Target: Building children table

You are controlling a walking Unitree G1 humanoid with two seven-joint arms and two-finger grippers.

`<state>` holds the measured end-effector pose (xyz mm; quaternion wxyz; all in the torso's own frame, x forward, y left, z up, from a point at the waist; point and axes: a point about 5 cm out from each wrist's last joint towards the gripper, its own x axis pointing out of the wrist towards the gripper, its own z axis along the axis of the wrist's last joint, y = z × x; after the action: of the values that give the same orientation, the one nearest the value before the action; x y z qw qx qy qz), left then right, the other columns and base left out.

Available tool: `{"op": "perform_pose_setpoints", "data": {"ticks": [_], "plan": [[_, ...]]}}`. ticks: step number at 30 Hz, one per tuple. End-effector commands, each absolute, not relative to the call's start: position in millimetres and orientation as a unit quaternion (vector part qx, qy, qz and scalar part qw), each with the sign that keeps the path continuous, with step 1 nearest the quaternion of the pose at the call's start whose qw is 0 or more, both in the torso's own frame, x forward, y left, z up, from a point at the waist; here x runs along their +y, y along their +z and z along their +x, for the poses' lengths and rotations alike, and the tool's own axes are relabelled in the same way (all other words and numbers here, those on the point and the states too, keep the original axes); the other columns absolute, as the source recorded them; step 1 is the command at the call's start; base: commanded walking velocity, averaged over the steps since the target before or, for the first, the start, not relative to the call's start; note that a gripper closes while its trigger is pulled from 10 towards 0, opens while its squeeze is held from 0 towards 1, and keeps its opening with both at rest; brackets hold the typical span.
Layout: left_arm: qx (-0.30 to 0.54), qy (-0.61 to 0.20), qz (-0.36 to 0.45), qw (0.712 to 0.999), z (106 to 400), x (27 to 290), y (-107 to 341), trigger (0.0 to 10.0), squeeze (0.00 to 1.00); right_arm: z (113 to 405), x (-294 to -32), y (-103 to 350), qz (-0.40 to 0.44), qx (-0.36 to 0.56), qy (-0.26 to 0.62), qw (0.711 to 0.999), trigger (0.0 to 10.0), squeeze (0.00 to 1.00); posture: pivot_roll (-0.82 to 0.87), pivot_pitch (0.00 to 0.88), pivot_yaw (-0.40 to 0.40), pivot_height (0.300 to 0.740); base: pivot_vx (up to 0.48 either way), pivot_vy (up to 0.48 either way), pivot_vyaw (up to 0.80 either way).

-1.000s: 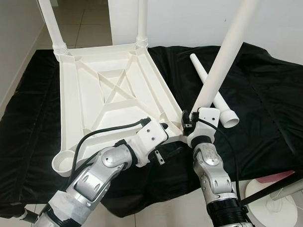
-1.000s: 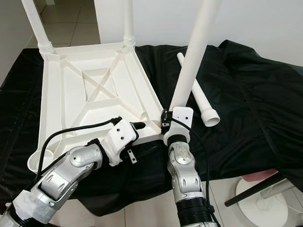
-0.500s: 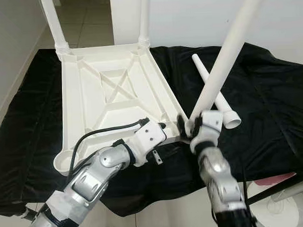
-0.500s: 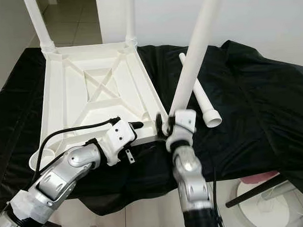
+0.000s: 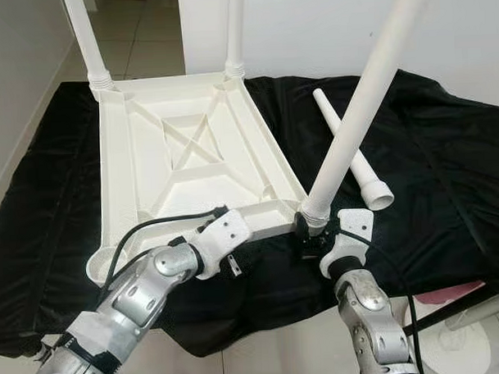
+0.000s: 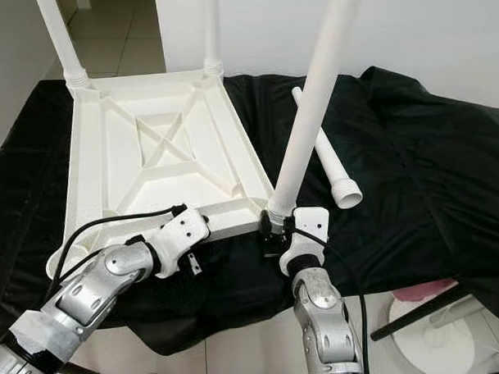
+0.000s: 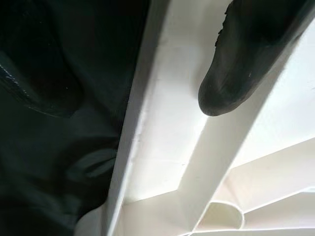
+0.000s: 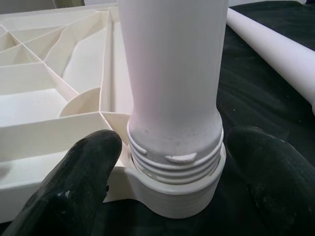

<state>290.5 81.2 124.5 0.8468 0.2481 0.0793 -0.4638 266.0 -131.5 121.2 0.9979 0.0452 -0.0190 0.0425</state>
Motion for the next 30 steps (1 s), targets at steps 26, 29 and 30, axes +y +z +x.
{"op": "perform_pose_setpoints", "data": {"ticks": [26, 29, 30], "plan": [[0.145, -0.409, 0.248, 0.866, 300, 104, 111, 0.0, 0.0, 271, -134, 123, 0.043, -0.023, 0.043, 0.998, 10.0, 0.0, -0.01, 0.059, -0.061, 0.74, 0.0, 0.0, 0.0], [0.155, -0.403, 0.256, 0.865, 300, 106, 108, 0.0, 0.0, 271, -134, 123, 0.043, -0.024, 0.043, 0.998, 10.0, 0.0, -0.01, 0.059, -0.061, 0.74, 0.0, 0.0, 0.0], [0.161, -0.397, 0.258, 0.866, 301, 109, 107, 0.0, 0.0, 272, -135, 123, 0.043, -0.024, 0.042, 0.998, 10.0, 0.0, -0.02, 0.066, -0.06, 0.74, 0.0, 0.0, 0.0]]}}
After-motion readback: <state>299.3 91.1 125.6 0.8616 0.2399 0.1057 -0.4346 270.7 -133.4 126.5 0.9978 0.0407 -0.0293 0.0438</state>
